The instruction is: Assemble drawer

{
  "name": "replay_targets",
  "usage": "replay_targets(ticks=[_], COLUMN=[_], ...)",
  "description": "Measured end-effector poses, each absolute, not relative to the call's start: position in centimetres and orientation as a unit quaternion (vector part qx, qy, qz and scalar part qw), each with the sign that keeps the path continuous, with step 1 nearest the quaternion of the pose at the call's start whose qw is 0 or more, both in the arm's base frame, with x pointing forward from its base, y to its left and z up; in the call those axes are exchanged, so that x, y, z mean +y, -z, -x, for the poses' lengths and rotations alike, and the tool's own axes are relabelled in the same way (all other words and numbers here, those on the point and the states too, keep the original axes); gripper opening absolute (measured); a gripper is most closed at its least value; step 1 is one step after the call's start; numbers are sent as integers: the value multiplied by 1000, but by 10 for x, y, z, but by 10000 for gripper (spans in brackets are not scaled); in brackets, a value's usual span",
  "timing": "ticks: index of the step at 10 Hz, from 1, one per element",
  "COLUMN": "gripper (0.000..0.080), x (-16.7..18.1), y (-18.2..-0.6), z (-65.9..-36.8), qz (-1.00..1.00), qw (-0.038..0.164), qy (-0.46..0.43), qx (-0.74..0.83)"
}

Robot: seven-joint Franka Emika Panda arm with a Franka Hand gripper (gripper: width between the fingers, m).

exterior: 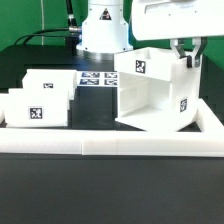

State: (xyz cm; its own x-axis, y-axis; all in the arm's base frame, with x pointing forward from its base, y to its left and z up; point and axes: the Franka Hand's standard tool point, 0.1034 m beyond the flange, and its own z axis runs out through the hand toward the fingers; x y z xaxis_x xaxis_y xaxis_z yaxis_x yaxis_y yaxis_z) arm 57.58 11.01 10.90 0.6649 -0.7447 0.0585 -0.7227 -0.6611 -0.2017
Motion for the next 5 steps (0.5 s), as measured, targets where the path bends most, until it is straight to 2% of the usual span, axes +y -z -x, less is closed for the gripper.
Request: replay_targets(ticks=[2,5], gripper=[44,45], x=[98,103], y=[-108,-110], z=[-571,-572], qz=[835,781], qw=[102,116], qy=[49,35], qx=[539,613])
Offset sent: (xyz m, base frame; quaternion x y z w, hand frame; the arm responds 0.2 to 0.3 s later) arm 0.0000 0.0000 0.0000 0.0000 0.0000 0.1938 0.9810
